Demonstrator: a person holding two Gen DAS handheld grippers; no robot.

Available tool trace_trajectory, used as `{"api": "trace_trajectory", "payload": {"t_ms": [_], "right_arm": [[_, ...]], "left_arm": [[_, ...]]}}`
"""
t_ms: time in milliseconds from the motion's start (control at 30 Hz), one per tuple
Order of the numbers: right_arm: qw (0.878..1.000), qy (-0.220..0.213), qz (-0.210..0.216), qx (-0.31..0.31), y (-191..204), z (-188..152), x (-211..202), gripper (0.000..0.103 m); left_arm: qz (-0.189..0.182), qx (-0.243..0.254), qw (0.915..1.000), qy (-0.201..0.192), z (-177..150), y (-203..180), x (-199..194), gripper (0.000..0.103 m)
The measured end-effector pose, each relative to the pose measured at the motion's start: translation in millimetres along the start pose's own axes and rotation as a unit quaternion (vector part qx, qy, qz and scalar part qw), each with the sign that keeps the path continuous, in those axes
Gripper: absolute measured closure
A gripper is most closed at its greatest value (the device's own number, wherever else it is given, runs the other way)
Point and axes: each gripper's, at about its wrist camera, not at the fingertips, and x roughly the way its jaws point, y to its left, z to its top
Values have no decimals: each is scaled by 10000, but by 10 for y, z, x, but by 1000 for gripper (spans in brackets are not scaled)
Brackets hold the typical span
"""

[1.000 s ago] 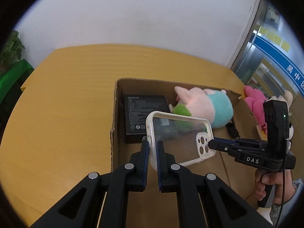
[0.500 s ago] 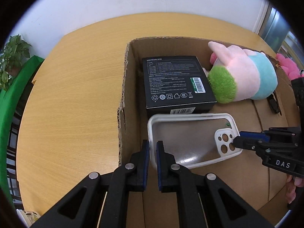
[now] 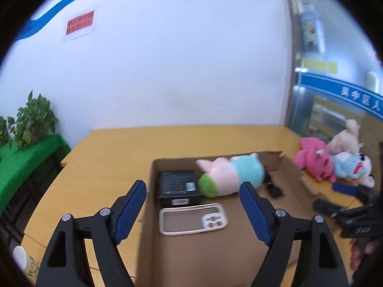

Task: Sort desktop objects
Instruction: 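Move both grippers toward the grey-white phone stand on the table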

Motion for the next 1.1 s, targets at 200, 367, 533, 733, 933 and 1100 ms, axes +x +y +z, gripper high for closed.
{"api": "trace_trajectory", "payload": {"t_ms": [200, 367, 533, 733, 933, 1100], "right_arm": [[9980, -3, -610, -172, -53, -296, -320, 0], [9968, -76, -713, -358, 19, -446, -516, 0], [9962, -173, -726, -443, 84, -491, -619, 0], [9967, -111, -635, -485, 174, -548, -614, 0], [9966, 196, -381, -702, 383, -677, -462, 0], [9946, 652, 283, -762, 646, -910, -241, 0]], "left_arm": [[-291, 124, 9992, -233, -85, -417, -257, 23], [-367, 124, 9992, -127, -148, -490, -203, 23], [-293, 115, 9995, 40, -238, -453, -282, 23], [-202, 40, 9997, 114, -369, -326, -360, 23], [-98, -146, 9988, 459, -616, 17, -377, 23], [-28, -235, 9959, 877, -899, 303, -339, 23]]}}
